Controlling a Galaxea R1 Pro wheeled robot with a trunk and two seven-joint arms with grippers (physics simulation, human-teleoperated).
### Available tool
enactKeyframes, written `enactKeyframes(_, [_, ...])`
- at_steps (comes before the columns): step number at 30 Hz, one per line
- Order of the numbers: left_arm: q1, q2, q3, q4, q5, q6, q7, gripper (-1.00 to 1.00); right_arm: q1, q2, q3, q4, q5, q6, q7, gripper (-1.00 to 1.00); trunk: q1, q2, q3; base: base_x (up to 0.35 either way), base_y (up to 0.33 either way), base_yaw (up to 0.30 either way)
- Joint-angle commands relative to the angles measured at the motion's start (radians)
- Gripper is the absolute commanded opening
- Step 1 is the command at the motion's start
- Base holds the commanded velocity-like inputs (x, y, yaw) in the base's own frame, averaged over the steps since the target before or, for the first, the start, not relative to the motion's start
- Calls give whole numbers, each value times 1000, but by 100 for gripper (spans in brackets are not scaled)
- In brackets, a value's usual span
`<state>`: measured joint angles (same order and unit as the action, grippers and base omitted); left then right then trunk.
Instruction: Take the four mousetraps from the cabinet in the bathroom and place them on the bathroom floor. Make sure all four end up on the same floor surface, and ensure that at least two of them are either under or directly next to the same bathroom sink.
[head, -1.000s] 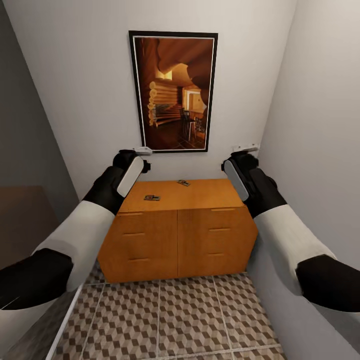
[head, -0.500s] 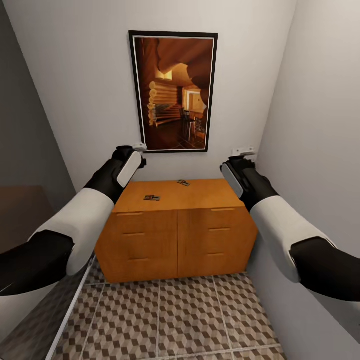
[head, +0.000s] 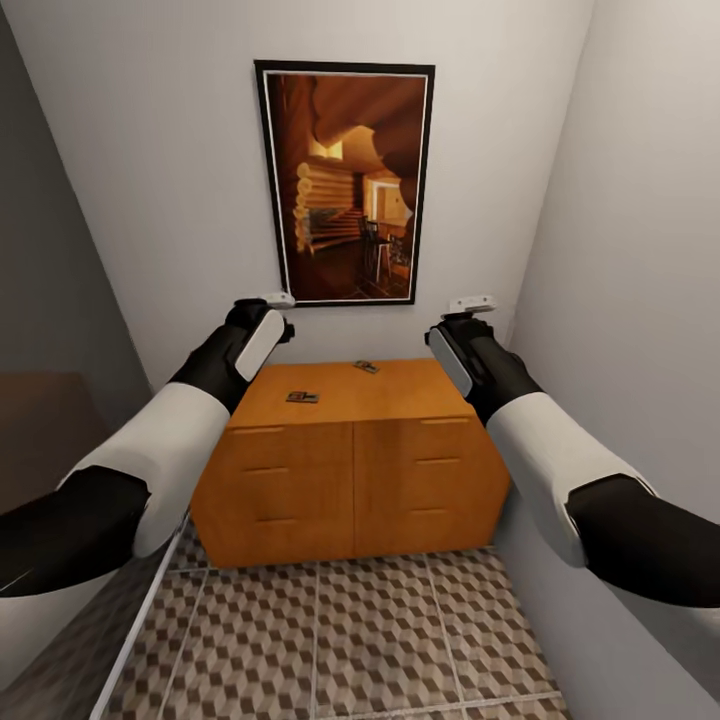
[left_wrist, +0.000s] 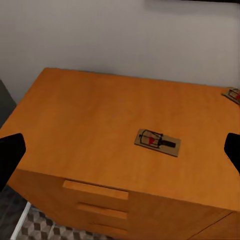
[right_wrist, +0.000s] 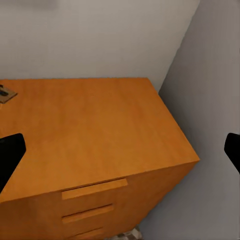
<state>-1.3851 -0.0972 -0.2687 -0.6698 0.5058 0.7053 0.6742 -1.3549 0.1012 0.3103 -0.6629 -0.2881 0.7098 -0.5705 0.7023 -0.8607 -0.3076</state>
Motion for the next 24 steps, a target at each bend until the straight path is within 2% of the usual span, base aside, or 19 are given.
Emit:
enactKeyframes(1, [0, 1, -4, 1, 22, 2, 10, 100, -1, 8, 5, -1, -10, 4, -9, 100, 0, -1, -1, 228, -141, 0])
enactKeyframes(6, [1, 1, -4, 2, 74, 3, 11, 100, 0, 16, 4, -1, -11, 5, -7, 100, 0, -1, -1, 278, -122, 0])
enactKeyframes(8, [1, 2, -4, 2, 107, 3, 11, 100, 1, 17, 4, -1, -12, 4, -7, 100, 0, -1, -1, 311, -104, 0])
enactKeyframes(10, [1, 2, -4, 3, 120, 3, 11, 100, 2, 18, 5, -1, -12, 5, -7, 100, 0, -1, -1, 318, -100, 0])
enactKeyframes(19, [8, 0, -6, 1, 134, 3, 13, 100, 3, 20, 5, -5, -13, 5, -6, 100, 0, -1, -1, 315, -95, 0])
enactKeyframes(24, [12, -5, -6, -3, 137, 2, 15, 100, 4, 23, 4, -6, -13, 5, -6, 100, 0, -1, -1, 123, -37, 0])
